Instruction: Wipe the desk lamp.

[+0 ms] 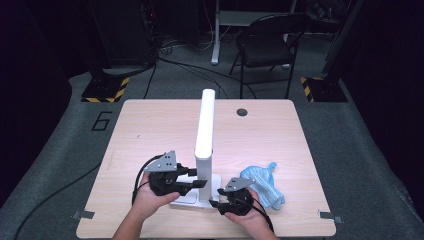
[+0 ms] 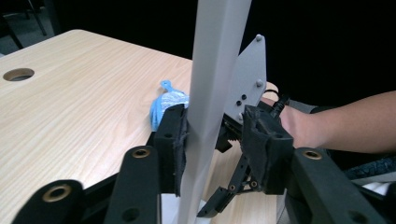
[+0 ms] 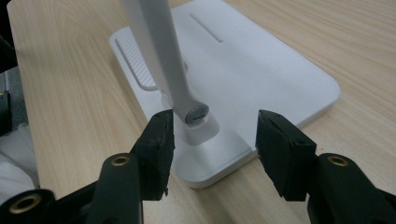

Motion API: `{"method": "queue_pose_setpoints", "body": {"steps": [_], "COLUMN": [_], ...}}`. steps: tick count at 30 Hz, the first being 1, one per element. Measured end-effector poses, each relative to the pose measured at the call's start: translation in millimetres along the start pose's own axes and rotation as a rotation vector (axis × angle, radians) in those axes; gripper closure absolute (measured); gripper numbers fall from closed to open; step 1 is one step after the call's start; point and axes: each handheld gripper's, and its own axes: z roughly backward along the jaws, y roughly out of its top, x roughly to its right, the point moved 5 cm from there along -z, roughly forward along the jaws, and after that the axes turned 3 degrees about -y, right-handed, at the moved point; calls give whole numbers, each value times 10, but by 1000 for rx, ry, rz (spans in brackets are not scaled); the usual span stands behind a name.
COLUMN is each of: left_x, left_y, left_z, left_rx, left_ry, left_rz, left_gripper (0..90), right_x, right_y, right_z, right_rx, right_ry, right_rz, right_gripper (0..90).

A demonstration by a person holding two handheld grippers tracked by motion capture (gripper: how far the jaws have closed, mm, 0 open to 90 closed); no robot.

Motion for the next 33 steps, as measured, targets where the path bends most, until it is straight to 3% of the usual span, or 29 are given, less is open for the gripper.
{"method": "queue_pose_setpoints", "body": {"steps": [7, 19, 24, 28, 33], "left_x": [-21, -38, -51, -39, -38], "left_y": [-23, -34, -28, -17, 13], "left_z": [-30, -68, -92, -113, -187], "left_rx": [-4, -9, 5, -5, 0], "left_ry": [8, 46, 77, 84, 93], "left_rz": [13, 3, 4, -13, -6], "left_gripper": [650, 743, 749, 754, 753], "right_x": [42, 77, 95, 105, 64], "right_y": [-8, -6, 1, 2, 1], "right_z": [13, 5, 2, 26, 48], "right_rx": [-5, -7, -1, 12, 10], "right_ry": [-10, -16, -28, -31, -30], "right_rz": [-35, -44, -57, -53, -61], "right_gripper": [483, 479, 488, 484, 456]}}
